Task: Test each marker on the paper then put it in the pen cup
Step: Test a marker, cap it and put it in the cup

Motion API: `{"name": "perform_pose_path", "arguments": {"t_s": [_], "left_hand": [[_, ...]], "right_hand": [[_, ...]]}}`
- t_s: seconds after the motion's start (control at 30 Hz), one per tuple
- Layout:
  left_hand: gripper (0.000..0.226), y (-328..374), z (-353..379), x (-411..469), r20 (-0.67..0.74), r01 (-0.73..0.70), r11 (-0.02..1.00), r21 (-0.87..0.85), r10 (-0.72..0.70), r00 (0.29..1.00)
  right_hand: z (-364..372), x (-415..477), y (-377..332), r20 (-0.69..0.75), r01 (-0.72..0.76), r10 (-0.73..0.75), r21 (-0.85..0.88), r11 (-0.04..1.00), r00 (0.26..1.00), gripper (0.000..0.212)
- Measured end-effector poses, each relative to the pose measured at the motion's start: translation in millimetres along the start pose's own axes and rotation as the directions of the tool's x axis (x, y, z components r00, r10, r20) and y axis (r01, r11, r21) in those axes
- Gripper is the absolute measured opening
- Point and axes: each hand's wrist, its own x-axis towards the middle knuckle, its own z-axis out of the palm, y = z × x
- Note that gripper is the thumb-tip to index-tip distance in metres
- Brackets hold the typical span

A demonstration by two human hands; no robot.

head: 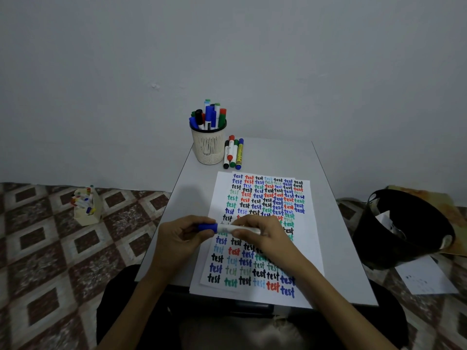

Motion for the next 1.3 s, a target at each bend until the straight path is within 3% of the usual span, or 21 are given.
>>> {"name": "perform_pose_path", "arguments": {"t_s": [0.13, 0.23, 0.33, 0.4, 0.53, 0.67, 0.8, 0.87, 1.0, 1.13, 1.3], "left_hand": [[0.026, -0.2, 1.5, -0.9, -0.004, -0.028, 1.000, 0.002, 0.028, 1.000], [0.028, 1.9, 5.6, 0.2, -0.011, -0.029, 0.999, -0.019, 0.029, 1.000], [0.027, 4.2, 9.4, -0.4, 0.048, -0.063, 0.997, 0.035, 0.061, 0.997], [0.028, 2.3, 9.3, -0.8, 0.044, -0.053, 0.996, 0.068, 0.050, 0.998], [0.039, -3.0, 10.3, 0.6, 0.014, 0.065, 0.996, 0.064, -0.066, 0.998], [0.065, -7.0, 16.6, 0.8, 0.113, 0.157, 0.971, 0.179, -0.179, 0.977], [0.066, -8.2, 19.5, 1.4, 0.253, -0.001, 0.881, 0.474, -0.135, 0.958], [0.064, -8.7, 19.8, 2.2, 0.312, -0.061, 0.822, 0.566, -0.145, 0.939], [0.062, -8.2, 19.3, 1.5, 0.348, -0.099, 0.779, 0.619, -0.158, 0.924], [0.063, -4.3, 18.2, 3.5, 0.357, -0.069, 0.817, 0.572, -0.173, 0.918], [0.063, 0.1, 17.1, 6.6, 0.379, -0.055, 0.816, 0.575, -0.206, 0.902]], "right_hand": [[-2.6, -1.4, -2.9, 0.025, -0.044, 0.045, -0.024, 0.999, 0.999, 0.015], [-13.3, 7.4, -8.5, 0.071, 0.000, 0.013, -0.189, 0.982, 0.997, 0.017], [-15.9, 22.5, -17.9, 0.162, 0.164, -0.099, -0.455, 0.875, 0.982, 0.020], [-12.8, 34.1, -22.1, 0.222, 0.253, -0.157, -0.519, 0.817, 0.962, 0.017], [-8.3, 57.2, -24.9, 0.271, 0.253, -0.101, -0.611, 0.750, 0.957, 0.013], [-19.9, 91.8, -24.4, 0.138, 0.110, -0.045, -0.510, 0.853, 0.989, 0.009], [-37.0, 135.0, -37.9, -0.179, 0.072, -0.133, -0.315, 0.946, 0.975, 0.023], [-41.0, 155.7, -55.5, -0.319, 0.146, -0.215, -0.227, 0.963, 0.923, 0.031], [-42.7, 197.4, -85.4, -0.531, 0.275, -0.386, -0.277, 0.921, 0.755, 0.050], [-41.3, 224.5, -99.7, -0.568, 0.285, -0.486, -0.409, 0.867, 0.664, 0.037], [-35.4, 249.7, -76.6, -0.467, 0.176, -0.491, -0.569, 0.804, 0.735, 0.029]]}}
